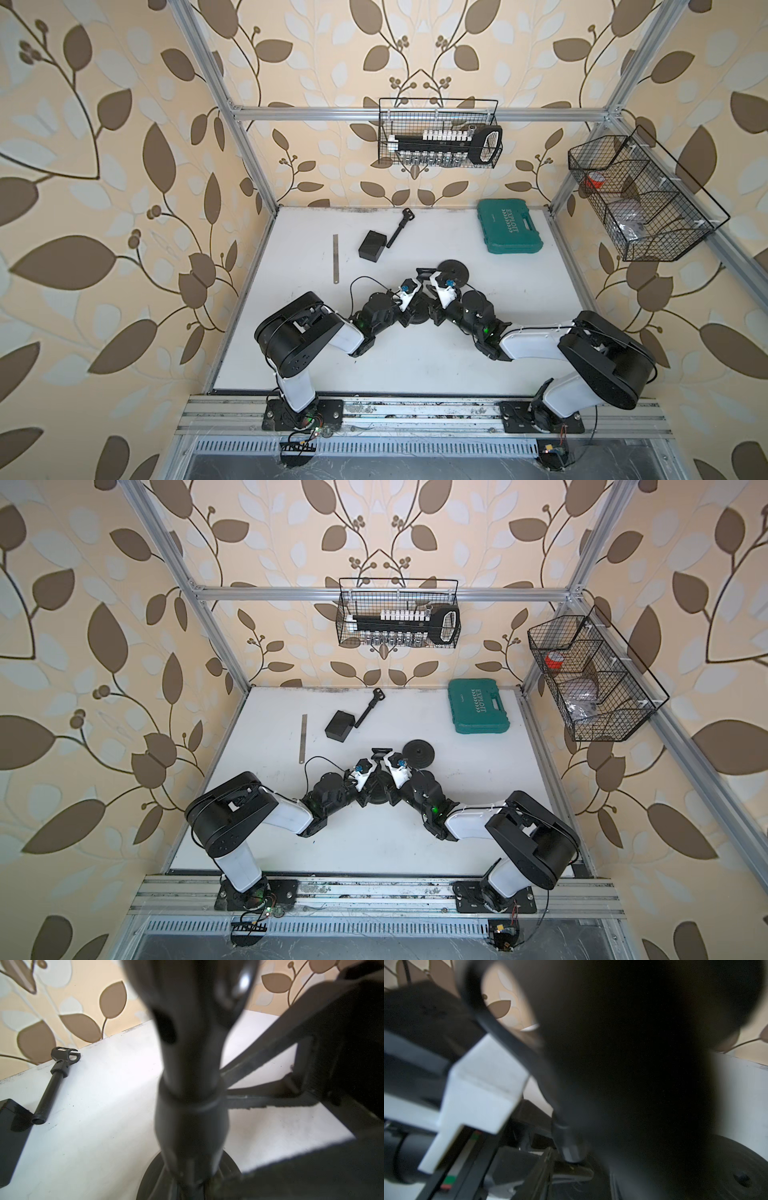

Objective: Assemble a microphone stand
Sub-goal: Screw the microphone stand pole into the microphone stand base.

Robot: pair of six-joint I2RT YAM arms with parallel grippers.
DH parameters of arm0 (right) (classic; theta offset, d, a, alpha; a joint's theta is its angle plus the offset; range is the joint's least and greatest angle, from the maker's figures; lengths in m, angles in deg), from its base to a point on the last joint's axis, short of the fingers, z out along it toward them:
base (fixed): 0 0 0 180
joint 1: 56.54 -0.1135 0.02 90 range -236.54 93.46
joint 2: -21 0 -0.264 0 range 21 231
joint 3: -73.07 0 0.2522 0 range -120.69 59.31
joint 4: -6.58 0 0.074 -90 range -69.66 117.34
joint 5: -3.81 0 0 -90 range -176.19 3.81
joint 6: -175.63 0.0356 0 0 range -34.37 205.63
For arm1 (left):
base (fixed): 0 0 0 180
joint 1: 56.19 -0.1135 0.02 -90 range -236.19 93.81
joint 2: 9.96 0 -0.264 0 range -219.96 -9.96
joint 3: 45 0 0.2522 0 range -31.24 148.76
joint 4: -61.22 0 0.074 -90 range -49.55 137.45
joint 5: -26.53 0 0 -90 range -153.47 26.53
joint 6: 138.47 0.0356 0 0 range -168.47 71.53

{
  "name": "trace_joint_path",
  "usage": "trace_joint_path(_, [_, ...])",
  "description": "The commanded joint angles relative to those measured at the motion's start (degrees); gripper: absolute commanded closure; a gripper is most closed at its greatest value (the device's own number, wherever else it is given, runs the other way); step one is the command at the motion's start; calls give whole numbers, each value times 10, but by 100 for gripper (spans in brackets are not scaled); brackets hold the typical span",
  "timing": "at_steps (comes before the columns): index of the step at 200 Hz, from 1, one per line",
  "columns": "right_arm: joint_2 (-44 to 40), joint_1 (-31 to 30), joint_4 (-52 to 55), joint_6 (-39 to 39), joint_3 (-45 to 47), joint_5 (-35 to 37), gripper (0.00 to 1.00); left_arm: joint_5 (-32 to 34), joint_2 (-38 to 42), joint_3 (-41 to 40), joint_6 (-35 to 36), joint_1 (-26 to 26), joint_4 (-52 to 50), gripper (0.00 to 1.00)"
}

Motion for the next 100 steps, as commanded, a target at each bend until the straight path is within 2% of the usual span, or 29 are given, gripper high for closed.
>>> trace_joint_path(1, [-24, 50, 91, -64, 2, -158, 51, 1, -7, 1, 17, 3, 0, 89])
trace_joint_path(8, [-30, 70, 98, -74, 0, -199, 47, 1, -9, 1, 15, 4, 1, 89])
trace_joint_path(12, [-33, 85, 101, -77, -1, -232, 40, 0, -11, 1, 15, 3, 2, 89])
trace_joint_path(25, [-34, 123, 100, -77, -6, -294, 33, 0, -15, 1, 13, 3, 3, 89])
trace_joint_path(63, [7, 177, 115, -100, -52, -411, 35, -14, -24, -1, 9, 3, 10, 89])
trace_joint_path(100, [41, 185, 91, -109, -83, -450, 40, -11, -26, 1, 7, 3, 4, 88])
